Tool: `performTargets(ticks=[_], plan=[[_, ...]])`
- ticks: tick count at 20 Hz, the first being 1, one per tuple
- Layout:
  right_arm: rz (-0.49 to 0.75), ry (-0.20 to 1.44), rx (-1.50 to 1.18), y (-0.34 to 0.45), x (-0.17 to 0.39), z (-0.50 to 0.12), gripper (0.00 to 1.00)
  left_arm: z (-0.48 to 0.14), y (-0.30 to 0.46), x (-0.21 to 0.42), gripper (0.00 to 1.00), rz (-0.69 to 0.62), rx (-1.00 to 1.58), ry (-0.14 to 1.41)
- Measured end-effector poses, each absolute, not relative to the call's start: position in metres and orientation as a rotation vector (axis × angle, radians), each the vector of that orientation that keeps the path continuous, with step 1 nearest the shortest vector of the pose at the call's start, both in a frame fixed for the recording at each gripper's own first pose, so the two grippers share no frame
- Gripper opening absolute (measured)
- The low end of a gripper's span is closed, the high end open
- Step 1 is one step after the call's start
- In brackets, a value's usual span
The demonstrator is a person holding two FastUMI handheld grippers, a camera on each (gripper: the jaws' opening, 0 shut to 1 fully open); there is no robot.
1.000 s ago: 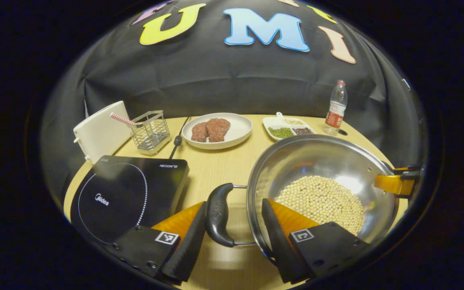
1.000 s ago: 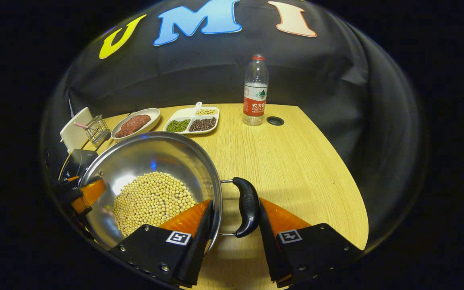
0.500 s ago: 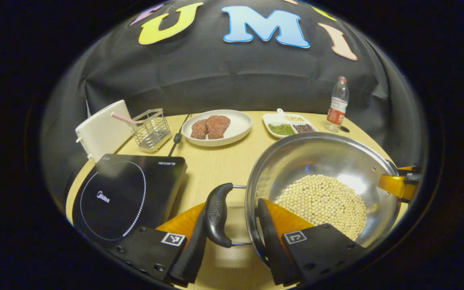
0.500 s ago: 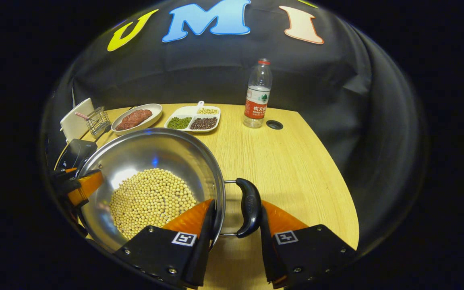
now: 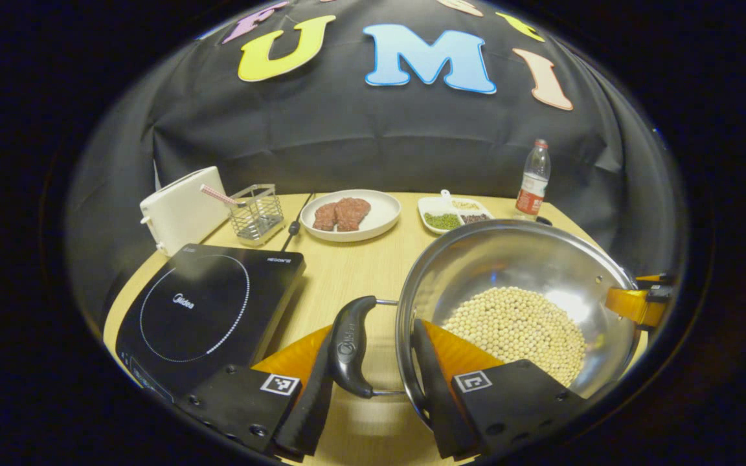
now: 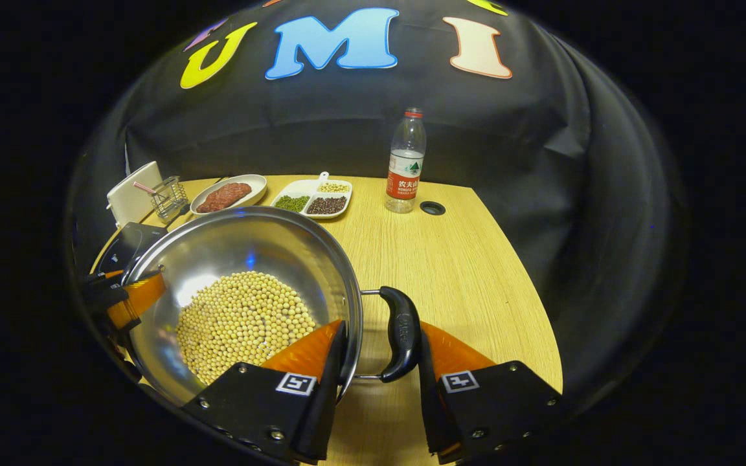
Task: First push the handle of the pot to place it horizontally, then grasp the pot with both hands and set it on the induction cooktop.
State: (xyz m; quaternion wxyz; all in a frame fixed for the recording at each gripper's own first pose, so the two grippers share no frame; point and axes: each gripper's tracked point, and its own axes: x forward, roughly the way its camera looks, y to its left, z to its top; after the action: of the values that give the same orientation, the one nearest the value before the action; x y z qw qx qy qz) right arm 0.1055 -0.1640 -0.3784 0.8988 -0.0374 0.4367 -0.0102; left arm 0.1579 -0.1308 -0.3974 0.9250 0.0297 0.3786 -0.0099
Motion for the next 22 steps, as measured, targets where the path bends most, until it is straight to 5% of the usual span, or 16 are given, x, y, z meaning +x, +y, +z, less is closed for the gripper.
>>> performTargets(ticks=[9, 22], plan=[[0.009, 0.873, -0.060, -0.131, 0.083, -0.346, 0.55, -0.349, -0.096, 0.130, 0.71, 0.014, 0.062, 0.701], [-0.101, 0.870, -0.016, -0.011, 0.060, -0.332, 0.56, -0.339, 0.028, 0.143, 0.68, -0.074, 0.070, 0.685]])
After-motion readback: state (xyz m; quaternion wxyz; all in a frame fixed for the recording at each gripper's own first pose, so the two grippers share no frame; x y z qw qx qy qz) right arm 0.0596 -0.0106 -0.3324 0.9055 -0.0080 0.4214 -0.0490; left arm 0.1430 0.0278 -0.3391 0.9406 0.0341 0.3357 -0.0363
